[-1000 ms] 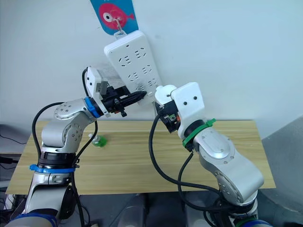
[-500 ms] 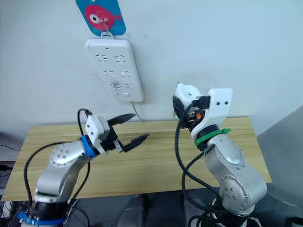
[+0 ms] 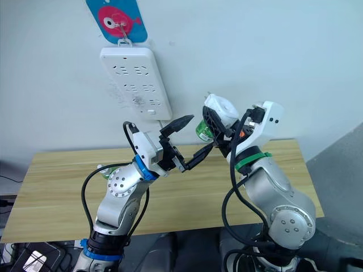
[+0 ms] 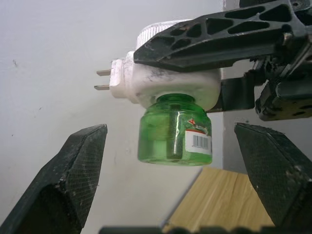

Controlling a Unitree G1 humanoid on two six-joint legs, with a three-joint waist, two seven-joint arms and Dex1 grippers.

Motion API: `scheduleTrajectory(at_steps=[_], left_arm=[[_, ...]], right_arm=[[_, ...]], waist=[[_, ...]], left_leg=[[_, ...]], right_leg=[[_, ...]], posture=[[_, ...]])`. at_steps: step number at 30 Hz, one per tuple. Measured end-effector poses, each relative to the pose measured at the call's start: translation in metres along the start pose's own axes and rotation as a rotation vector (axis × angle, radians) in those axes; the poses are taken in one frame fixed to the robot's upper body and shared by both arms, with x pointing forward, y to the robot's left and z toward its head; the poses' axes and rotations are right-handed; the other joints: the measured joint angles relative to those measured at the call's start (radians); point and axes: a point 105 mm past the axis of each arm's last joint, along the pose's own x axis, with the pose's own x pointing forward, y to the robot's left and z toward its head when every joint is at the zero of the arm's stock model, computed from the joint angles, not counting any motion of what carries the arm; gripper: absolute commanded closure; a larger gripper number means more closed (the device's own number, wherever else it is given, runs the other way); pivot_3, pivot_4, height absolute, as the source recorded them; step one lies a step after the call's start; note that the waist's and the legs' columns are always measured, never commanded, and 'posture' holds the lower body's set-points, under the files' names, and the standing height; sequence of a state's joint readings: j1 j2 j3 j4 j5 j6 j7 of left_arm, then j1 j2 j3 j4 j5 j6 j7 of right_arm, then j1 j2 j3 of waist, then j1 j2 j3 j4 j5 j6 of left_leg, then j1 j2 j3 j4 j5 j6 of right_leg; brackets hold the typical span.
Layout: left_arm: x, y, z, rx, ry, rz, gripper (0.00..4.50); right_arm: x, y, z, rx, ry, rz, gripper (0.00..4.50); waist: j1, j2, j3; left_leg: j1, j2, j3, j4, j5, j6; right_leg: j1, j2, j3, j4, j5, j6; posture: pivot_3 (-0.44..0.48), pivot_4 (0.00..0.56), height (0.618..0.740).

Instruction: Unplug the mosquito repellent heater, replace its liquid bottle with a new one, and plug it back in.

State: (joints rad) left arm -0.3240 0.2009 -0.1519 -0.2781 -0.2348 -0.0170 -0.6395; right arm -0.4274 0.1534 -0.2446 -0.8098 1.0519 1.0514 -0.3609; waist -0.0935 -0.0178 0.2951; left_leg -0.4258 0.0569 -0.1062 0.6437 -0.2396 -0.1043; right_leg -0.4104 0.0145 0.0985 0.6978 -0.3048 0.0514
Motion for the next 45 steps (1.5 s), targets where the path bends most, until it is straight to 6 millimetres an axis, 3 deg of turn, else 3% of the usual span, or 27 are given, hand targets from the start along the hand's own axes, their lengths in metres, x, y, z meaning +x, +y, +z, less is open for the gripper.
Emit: scheduleTrajectory(at_steps=[5,8,13,14,23,27,35,39,45], left_arm=[[0.001,0.001,0.001,0.004,-0.011,-0.003,0.00],[0.003,0.001,0.004,0.007,-0.020,-0.004,0.59],[0.005,0.000,0.006,0.010,-0.031,-0.020,2.15],[0.005,0.000,0.006,0.011,-0.032,-0.023,2.27],[0.007,-0.001,0.009,0.033,-0.044,-0.044,2.27],[0.003,-0.002,0.007,0.064,-0.028,-0.075,2.27],[-0.041,-0.016,-0.011,0.134,0.108,-0.327,2.27],[-0.059,-0.022,-0.018,0.129,0.169,-0.420,2.27],[-0.064,-0.024,-0.015,0.149,0.176,-0.465,2.27]], right_arm=[[-0.001,0.006,0.005,0.125,-0.023,0.020,1.51],[-0.001,0.007,0.004,0.147,-0.013,0.024,1.51],[-0.002,0.008,0.007,0.144,-0.013,0.024,1.51],[-0.003,0.008,0.008,0.144,-0.012,0.023,1.51],[-0.006,0.009,0.008,0.138,0.002,0.034,1.51],[-0.013,0.003,0.000,0.132,0.069,0.036,0.15],[-0.055,-0.017,-0.031,0.062,0.476,0.160,0.12],[-0.064,-0.019,-0.034,0.096,0.561,0.219,0.12],[-0.072,-0.019,-0.038,0.172,0.622,0.262,0.12]], waist=[[-0.004,0.000,0.000],[-0.004,0.000,0.000],[-0.004,0.000,0.000],[-0.004,0.000,0.000],[-0.004,0.000,0.000],[-0.003,0.000,0.000],[0.005,0.000,0.000],[0.009,0.000,0.000],[0.014,0.000,0.001]], left_leg=[[0.000,0.000,0.000,0.000,0.000,0.000],[0.000,0.000,0.000,0.000,0.000,0.000],[0.000,0.000,0.000,0.000,0.000,0.000],[0.000,0.000,0.000,0.000,0.000,0.000],[0.000,0.000,0.000,0.000,0.000,0.000],[0.000,0.000,0.000,0.000,0.000,0.000],[0.001,0.000,0.001,0.001,0.000,0.001],[0.001,0.000,0.000,0.001,0.001,0.001],[0.001,0.000,0.000,0.001,0.001,0.002]], right_leg=[[0.000,0.000,0.000,0.000,0.000,0.000],[0.000,0.000,0.000,0.000,0.000,0.000],[0.000,0.000,0.000,0.000,0.000,0.000],[0.000,0.000,0.000,0.000,0.000,0.000],[0.000,0.000,0.000,0.000,0.000,0.000],[0.000,0.000,0.000,0.000,0.000,0.000],[0.001,0.001,0.001,0.000,0.000,0.000],[0.002,0.001,0.001,0.000,0.000,0.000],[0.002,0.001,0.001,-0.001,0.000,0.000]], posture=[[-0.113,0.268,0.740],[-0.113,0.268,0.740],[-0.112,0.265,0.740],[-0.112,0.265,0.740],[-0.110,0.267,0.740],[-0.113,0.275,0.740],[-0.089,0.288,0.740],[-0.070,0.291,0.740],[-0.046,0.295,0.740]])
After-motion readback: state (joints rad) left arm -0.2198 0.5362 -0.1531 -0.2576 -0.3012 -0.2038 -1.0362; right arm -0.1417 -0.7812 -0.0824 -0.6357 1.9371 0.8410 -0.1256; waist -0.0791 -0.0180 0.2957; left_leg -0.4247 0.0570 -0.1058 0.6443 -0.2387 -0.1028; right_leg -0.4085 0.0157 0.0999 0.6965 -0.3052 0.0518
